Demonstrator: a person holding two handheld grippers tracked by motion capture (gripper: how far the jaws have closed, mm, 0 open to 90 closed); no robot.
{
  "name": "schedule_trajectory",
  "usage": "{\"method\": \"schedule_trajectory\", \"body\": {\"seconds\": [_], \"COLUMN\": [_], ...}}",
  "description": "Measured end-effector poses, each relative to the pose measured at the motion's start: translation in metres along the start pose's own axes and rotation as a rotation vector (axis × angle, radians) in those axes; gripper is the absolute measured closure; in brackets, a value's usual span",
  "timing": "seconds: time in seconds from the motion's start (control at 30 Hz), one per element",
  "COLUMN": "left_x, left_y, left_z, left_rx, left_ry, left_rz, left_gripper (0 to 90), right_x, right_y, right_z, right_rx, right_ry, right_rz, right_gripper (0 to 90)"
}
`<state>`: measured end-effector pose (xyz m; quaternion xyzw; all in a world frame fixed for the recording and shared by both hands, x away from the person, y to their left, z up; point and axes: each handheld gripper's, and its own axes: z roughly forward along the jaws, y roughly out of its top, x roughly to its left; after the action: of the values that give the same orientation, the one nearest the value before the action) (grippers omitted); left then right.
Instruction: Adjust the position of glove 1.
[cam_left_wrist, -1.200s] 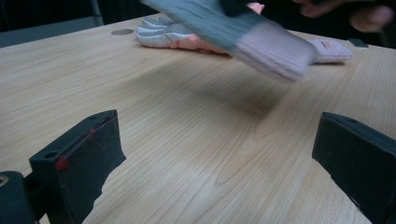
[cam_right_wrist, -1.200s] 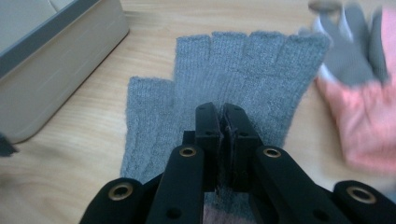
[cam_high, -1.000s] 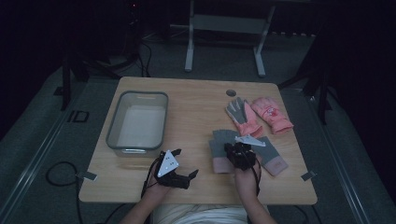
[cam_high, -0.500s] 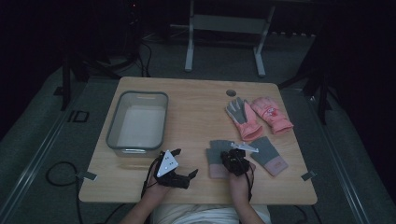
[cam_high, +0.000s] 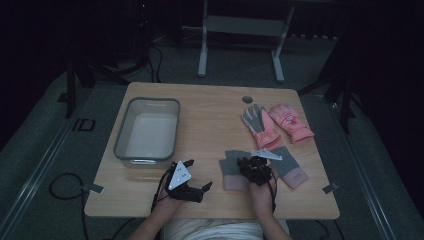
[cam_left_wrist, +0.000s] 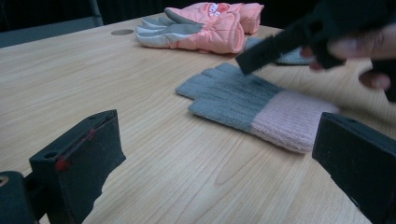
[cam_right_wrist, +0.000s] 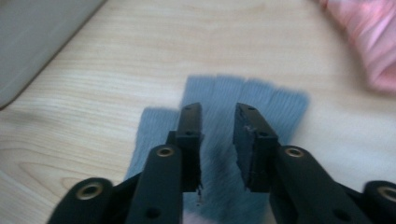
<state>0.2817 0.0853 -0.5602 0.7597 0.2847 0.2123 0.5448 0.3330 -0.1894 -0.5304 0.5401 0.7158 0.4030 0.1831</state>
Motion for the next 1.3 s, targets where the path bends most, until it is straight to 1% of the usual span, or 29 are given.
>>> {"method": "schedule_trajectory", "body": {"seconds": [0.03, 0.07, 0.1, 0.13, 0.17, 0.2, 0.23, 0.3, 0.33, 0.4, 0.43, 0.47, 0.5, 0.53, 0.57, 0.63, 0.7, 0.73, 0.77, 0.8, 0.83, 0.87, 1.0, 1.07, 1.1, 1.13, 1.17, 1.23, 1.3], "left_x": [0.000, 0.000, 0.000, 0.000, 0.000, 0.000, 0.000, 0.000, 0.000, 0.000, 0.000, 0.000, 0.000, 0.001, 0.001, 0.001, 0.001, 0.001, 0.001, 0.000, 0.000, 0.001, 0.000, 0.000, 0.000, 0.000, 0.000, 0.000, 0.000], "left_y": [0.000, 0.000, 0.000, 0.000, 0.000, 0.000, 0.000, 0.000, 0.000, 0.000, 0.000, 0.000, 0.000, 0.000, 0.000, 0.000, 0.000, 0.000, 0.000, 0.000, 0.000, 0.000, 0.000, 0.000, 0.000, 0.000, 0.000, 0.000, 0.000], "left_z": [0.000, 0.000, 0.000, 0.000, 0.000, 0.000, 0.000, 0.000, 0.000, 0.000, 0.000, 0.000, 0.000, 0.000, 0.000, 0.000, 0.000, 0.000, 0.000, 0.000, 0.000, 0.000, 0.000, 0.000, 0.000, 0.000, 0.000, 0.000, 0.000], "left_rx": [-0.001, -0.002, -0.002, -0.001, -0.001, -0.001, -0.002, -0.003, -0.003, -0.003, -0.004, -0.004, -0.005, -0.005, -0.005, -0.005, -0.006, -0.006, -0.006, -0.006, -0.006, -0.005, -0.006, -0.006, -0.006, -0.006, -0.006, -0.006, -0.005], "left_ry": [-0.001, 0.000, 0.000, 0.000, 0.001, 0.001, 0.001, 0.002, 0.003, 0.004, 0.006, 0.006, 0.006, 0.007, 0.007, 0.007, 0.007, 0.007, 0.007, 0.006, 0.006, 0.005, 0.004, 0.004, 0.005, 0.005, 0.005, 0.005, 0.005], "left_rz": [0.000, -0.001, -0.002, -0.002, -0.004, -0.004, -0.005, -0.007, -0.007, -0.007, -0.009, -0.009, -0.011, -0.011, -0.011, -0.011, -0.011, -0.011, -0.010, -0.011, -0.011, -0.011, -0.009, -0.008, -0.007, -0.007, -0.008, -0.007, -0.006], "left_gripper": [1.2, 1.2, 1.2, 1.2, 1.2, 1.2, 1.2, 1.2, 1.2, 1.2, 1.2, 1.2, 1.2, 1.2, 1.2, 1.2, 1.2, 1.2, 1.2, 1.2, 1.2, 1.2, 1.2, 1.2, 1.2, 1.2, 1.2, 1.2, 1.2], "right_x": [-0.004, -0.009, -0.015, -0.022, -0.028, -0.028, -0.051, -0.066, -0.075, -0.091, -0.097, -0.097, -0.112, -0.112, -0.125, -0.136, -0.146, -0.146, -0.150, -0.157, -0.160, -0.164, -0.170, -0.171, -0.173, -0.173, -0.175, -0.176, -0.176], "right_y": [0.003, 0.007, 0.011, 0.014, 0.017, 0.017, 0.023, 0.025, 0.024, 0.024, 0.023, 0.023, 0.021, 0.021, 0.019, 0.017, 0.016, 0.016, 0.015, 0.013, 0.013, 0.012, 0.007, 0.005, 0.002, 0.002, -0.003, -0.005, -0.006], "right_z": [-0.002, -0.005, -0.008, -0.011, -0.013, -0.013, -0.021, -0.026, -0.030, -0.035, -0.038, -0.038, -0.044, -0.044, -0.049, -0.051, -0.052, -0.052, -0.052, -0.052, -0.051, -0.049, -0.042, -0.039, -0.035, -0.035, -0.030, -0.029, -0.029], "right_rx": [-0.009, -0.015, -0.020, -0.026, -0.031, -0.031, -0.043, -0.043, -0.042, -0.034, -0.032, -0.032, -0.025, -0.025, -0.015, 0.003, 0.023, 0.023, 0.030, 0.044, 0.048, 0.065, 0.084, 0.088, 0.109, 0.109, 0.128, 0.117, 0.113], "right_ry": [0.004, 0.012, -0.006, -0.011, 0.001, 0.001, 0.002, 0.019, 0.012, 0.016, 0.014, 0.014, 0.020, 0.020, 0.031, 0.033, 0.047, 0.047, 0.051, 0.065, 0.068, 0.067, 0.066, 0.064, 0.052, 0.052, 0.040, 0.046, 0.046], "right_rz": [-0.016, -0.050, -0.081, -0.097, -0.112, -0.112, -0.170, -0.194, -0.215, -0.233, -0.237, -0.237, -0.258, -0.258, -0.265, -0.275, -0.285, -0.285, -0.290, -0.310, -0.318, -0.321, -0.328, -0.328, -0.316, -0.316, -0.301, -0.292, -0.293], "right_gripper": [70.2, 68.4, 68.3, 67.0, 66.6, 66.6, 66.4, 66.4, 66.4, 66.4, 66.5, 66.5, 66.4, 66.4, 66.4, 66.3, 65.8, 65.8, 64.9, 64.9, 64.8, 64.7, 62.9, 61.5, 59.2, 59.2, 56.8, 57.0, 57.7]}}
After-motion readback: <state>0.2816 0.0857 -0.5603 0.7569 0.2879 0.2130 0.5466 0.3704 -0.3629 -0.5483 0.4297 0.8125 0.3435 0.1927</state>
